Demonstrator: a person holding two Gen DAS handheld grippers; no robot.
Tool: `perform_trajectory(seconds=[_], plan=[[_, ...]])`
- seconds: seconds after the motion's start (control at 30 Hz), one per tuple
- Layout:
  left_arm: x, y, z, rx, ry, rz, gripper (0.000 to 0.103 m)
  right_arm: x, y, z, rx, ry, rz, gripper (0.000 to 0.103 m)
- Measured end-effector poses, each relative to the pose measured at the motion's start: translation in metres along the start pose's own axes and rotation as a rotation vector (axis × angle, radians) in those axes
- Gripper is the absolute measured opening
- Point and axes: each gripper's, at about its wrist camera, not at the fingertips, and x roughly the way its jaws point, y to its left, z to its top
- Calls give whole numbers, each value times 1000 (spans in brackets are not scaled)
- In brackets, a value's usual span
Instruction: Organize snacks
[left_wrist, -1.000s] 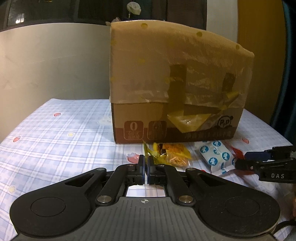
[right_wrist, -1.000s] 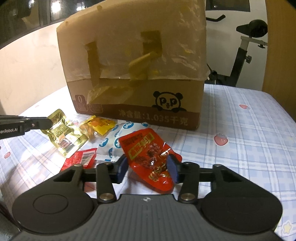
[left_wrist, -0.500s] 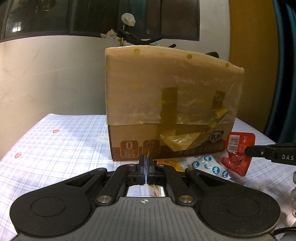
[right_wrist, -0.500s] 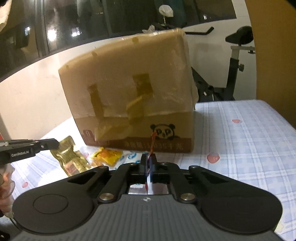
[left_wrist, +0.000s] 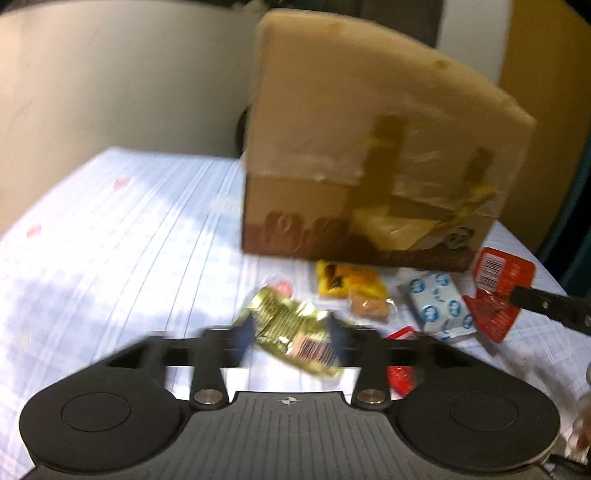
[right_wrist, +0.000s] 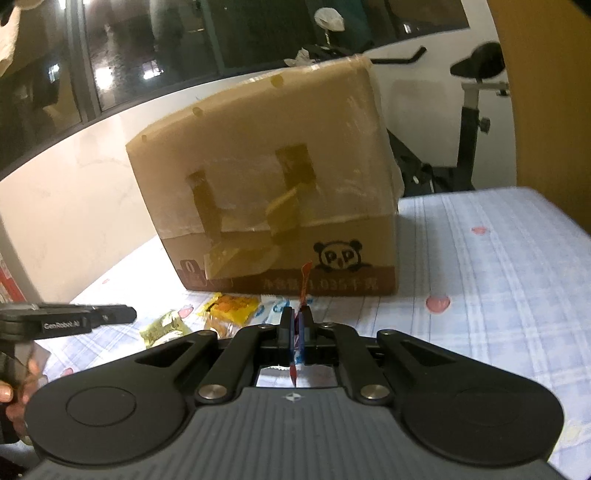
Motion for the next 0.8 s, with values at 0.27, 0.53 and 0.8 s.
perform_trajectory(seconds=[0.27, 0.53, 0.8], plan=[[20, -8, -6, -18, 111, -4, 60, 12, -4, -13, -1, 13, -1, 3], [36, -14, -4, 24, 108, 35, 47, 15, -9, -16, 14, 5, -10, 3], [35, -16, -4, 75, 99, 43, 47, 24, -13, -11, 30, 58, 12, 13]])
